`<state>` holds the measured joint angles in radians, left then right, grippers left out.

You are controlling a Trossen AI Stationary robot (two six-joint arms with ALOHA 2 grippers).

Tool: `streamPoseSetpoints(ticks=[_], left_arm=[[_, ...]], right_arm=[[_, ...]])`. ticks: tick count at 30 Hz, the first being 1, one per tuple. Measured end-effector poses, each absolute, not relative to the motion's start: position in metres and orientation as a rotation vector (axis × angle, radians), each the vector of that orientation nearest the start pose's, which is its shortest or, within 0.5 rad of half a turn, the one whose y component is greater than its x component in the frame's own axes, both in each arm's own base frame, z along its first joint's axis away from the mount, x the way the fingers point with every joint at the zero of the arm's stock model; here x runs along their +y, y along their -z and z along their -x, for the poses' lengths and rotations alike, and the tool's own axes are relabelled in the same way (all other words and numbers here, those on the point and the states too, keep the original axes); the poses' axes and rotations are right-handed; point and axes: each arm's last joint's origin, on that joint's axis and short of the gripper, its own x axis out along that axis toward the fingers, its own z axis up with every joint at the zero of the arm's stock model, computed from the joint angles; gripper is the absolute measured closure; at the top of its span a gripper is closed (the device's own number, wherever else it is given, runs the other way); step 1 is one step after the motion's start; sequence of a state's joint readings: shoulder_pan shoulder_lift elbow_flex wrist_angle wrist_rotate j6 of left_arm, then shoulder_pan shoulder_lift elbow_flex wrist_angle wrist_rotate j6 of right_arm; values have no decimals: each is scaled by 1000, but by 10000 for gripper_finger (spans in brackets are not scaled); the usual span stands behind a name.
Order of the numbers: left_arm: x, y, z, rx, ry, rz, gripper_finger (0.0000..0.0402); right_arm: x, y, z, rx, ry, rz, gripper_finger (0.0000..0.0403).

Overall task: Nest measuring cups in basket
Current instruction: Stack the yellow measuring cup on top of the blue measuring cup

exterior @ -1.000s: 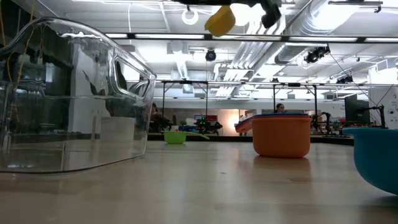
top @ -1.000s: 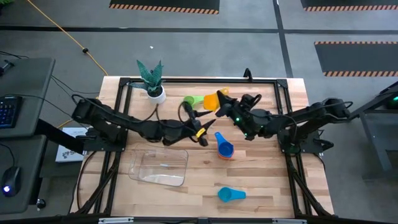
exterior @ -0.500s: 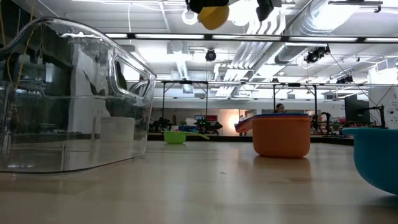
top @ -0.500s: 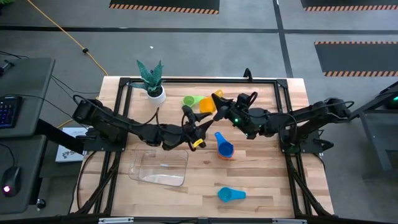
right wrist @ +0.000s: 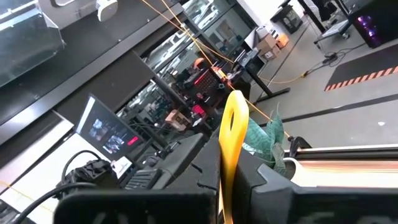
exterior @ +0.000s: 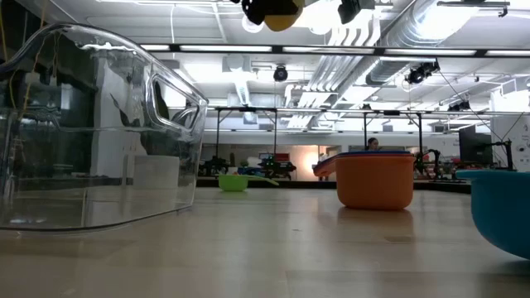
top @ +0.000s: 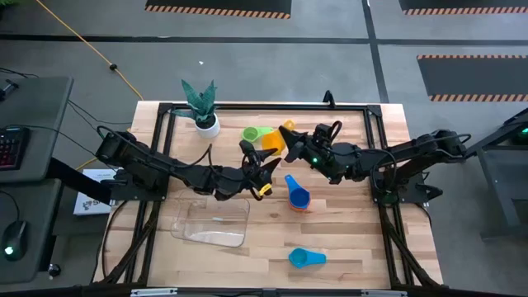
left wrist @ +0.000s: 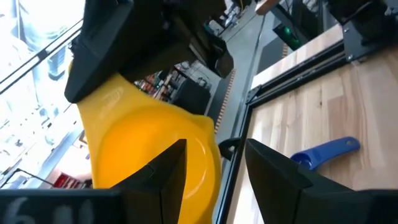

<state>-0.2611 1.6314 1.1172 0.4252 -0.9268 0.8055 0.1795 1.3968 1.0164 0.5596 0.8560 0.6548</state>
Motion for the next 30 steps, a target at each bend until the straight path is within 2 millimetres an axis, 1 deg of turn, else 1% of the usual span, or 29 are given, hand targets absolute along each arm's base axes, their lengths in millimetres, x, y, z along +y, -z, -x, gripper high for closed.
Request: streamPoseSetpoints(ticks=[3, 5, 7, 10, 11, 14, 16, 18, 21, 23, 26, 28, 30], left_arm=[[-71, -290, -357, 344, -599, -818, 257], [-71, -290, -357, 346, -598, -818, 276], [-71, -290, -357, 346, -598, -817, 310], [-71, -290, -357, 347, -598, -817, 379], [-71, -290, -357, 347, -598, -814, 389], [-71, -289, -357, 360, -598, -836, 391], [-70, -288, -357, 385, -590, -862, 396], [-68, -288, -352, 423, -572, -872, 396], [-65, -290, -343, 478, -521, -866, 397], [-62, -290, -335, 516, -419, -868, 398], [-59, -292, -321, 558, -144, -821, 398], [-57, -288, -312, 613, 55, -796, 399], [-56, -283, -307, 677, 199, -825, 399]], right_arm=[[34, -344, -308, -376, 586, -721, 403], [34, -344, -309, -375, 581, -721, 403], [34, -344, -309, -375, 581, -721, 403], [34, -344, -309, -375, 581, -721, 403], [34, -344, -309, -373, 576, -720, 403], [34, -345, -308, -366, 571, -716, 396], [34, -347, -303, -337, 573, -700, 379], [32, -351, -293, -290, 590, -677, 352], [28, -355, -273, -192, 599, -670, 300], [27, -355, -258, -90, 567, -670, 264], [22, -356, -237, 75, 425, -732, 216], [18, -354, -229, 209, 289, -815, 194], [14, -349, -226, 338, 175, -907, 184]])
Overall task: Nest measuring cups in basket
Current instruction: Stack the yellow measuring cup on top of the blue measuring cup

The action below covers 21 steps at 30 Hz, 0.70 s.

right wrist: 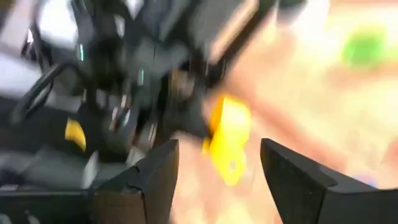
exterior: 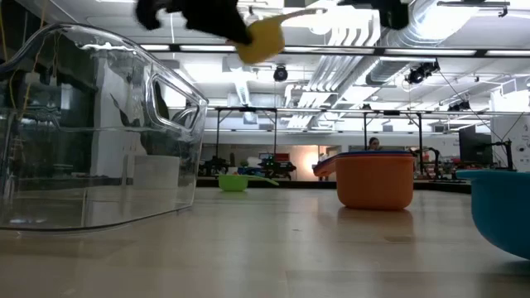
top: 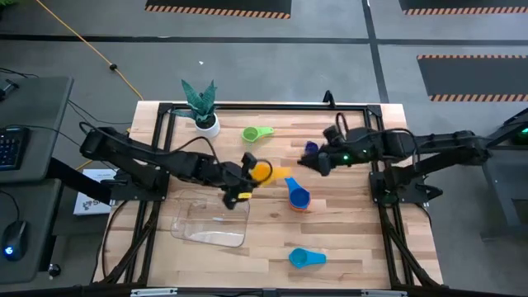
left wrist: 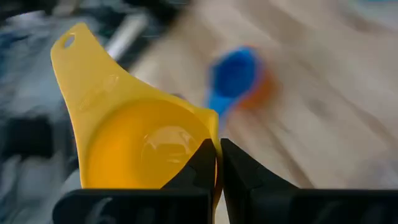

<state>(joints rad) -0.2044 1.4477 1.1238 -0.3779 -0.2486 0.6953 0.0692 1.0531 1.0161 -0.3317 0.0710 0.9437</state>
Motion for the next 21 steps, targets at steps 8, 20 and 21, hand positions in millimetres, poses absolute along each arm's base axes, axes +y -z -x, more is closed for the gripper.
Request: streamPoseSetpoints(ticks=[8, 20, 21], left_arm=[[-60, -283, -317, 791, 401, -1069, 400], [-78, -278, -331, 752, 520, -1245, 401], [-80, -278, -334, 731, 520, -1251, 401]], right_arm=[[4, -316, -250, 694, -58, -1051, 179], [-1, -283, -289, 801, -233, -1046, 179], [1, -282, -293, 798, -267, -1048, 179]])
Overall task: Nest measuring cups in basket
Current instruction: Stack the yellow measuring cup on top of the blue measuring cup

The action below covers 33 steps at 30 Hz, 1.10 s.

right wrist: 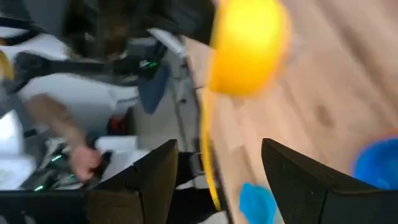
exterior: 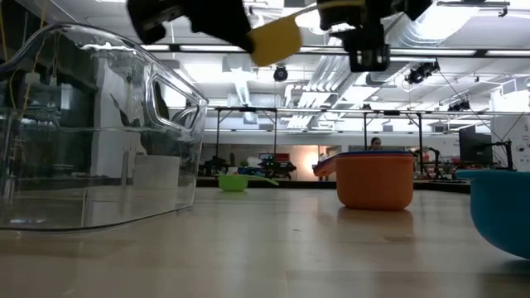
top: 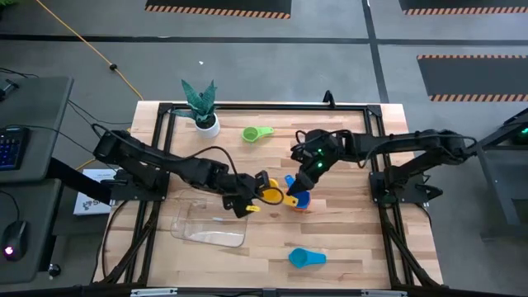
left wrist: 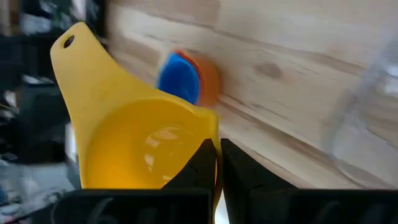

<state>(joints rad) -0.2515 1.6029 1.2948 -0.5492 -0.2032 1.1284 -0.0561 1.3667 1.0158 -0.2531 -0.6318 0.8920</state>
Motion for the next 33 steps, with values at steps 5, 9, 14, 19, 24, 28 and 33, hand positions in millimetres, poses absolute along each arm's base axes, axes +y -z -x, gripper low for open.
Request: streamPoseSetpoints(ticks=[5, 9, 14, 19, 24, 28, 33], left_arm=[[-83, -269, -341, 720, 530, -1270, 401], [-84, -265, -344, 727, 533, -1269, 401], [-85, -263, -345, 716, 555, -1249, 401], [-85, -262, -346, 709, 563, -1243, 401], [-85, -262, -346, 710, 554, -1247, 396], [-86, -263, -348, 693, 536, -1229, 393], [-87, -268, -350, 664, 472, -1117, 376]], right_arm=[[7, -267, -307, 844, -299, -1075, 179], [12, -256, -314, 885, -324, -1072, 191], [13, -255, -318, 864, -339, -1066, 252], [13, -258, -318, 845, -350, -1059, 338], [13, -256, -318, 853, -350, -1048, 393], [13, -256, -317, 859, -379, -1034, 392], [10, -258, -306, 895, -369, -970, 399]])
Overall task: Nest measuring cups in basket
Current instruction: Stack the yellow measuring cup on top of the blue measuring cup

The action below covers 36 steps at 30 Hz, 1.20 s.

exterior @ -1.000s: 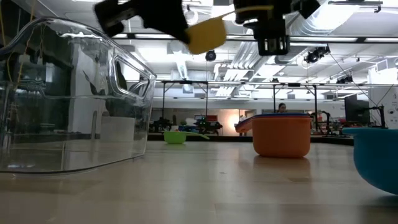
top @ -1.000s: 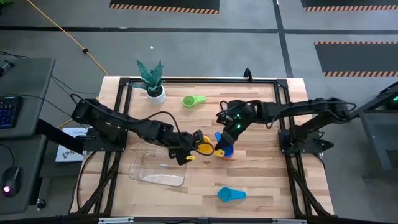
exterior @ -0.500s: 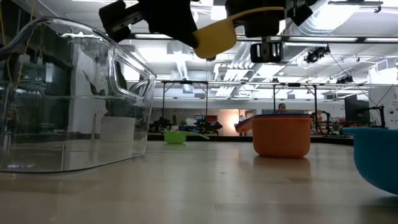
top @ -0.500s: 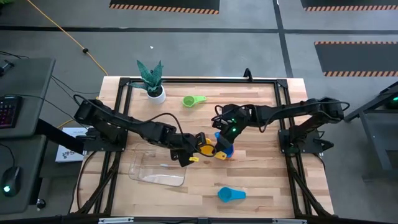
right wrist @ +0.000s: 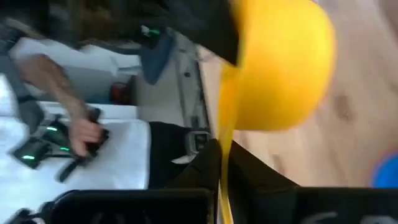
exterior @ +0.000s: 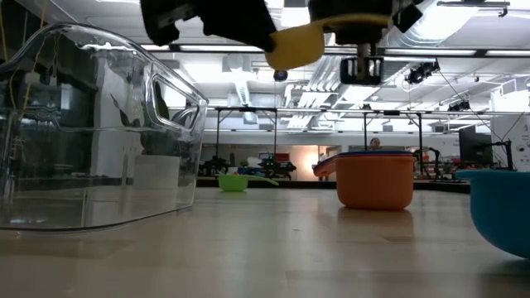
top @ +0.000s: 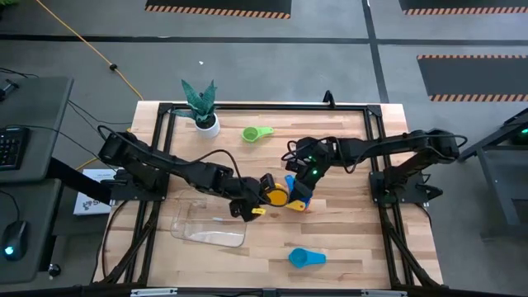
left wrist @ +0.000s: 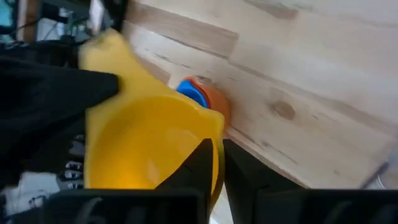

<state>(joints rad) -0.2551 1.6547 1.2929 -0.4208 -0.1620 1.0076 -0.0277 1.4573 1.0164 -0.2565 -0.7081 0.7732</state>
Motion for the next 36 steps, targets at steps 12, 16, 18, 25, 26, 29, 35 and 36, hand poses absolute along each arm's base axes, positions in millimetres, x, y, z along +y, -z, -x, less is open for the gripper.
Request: streamPoseSetpoints(ticks=[12, 16, 18, 25, 26, 29, 35, 36], left_arm=[[-81, -305, -355, 699, 271, -1024, 272], [-67, -312, -345, 805, 155, -884, 252], [-58, -315, -336, 853, 129, -754, 249], [-40, -335, -326, 794, -26, -444, 262], [-39, -340, -324, 761, -39, -419, 266], [-37, -353, -324, 659, -54, -382, 275], [-29, -364, -318, 611, -67, -377, 282], [-28, -364, -319, 600, -63, -370, 282]], right_arm=[[7, -251, -264, 1175, -272, -855, 402], [9, -253, -236, 1184, -241, -839, 402], [10, -247, -219, 1125, -211, -904, 402], [27, -215, -183, 578, -179, -1212, 402], [29, -213, -181, 487, -194, -1240, 402], [32, -208, -177, 431, -204, -1291, 403], [34, -236, -187, 543, -224, -1158, 403], [33, -241, -188, 584, -216, -1123, 403]])
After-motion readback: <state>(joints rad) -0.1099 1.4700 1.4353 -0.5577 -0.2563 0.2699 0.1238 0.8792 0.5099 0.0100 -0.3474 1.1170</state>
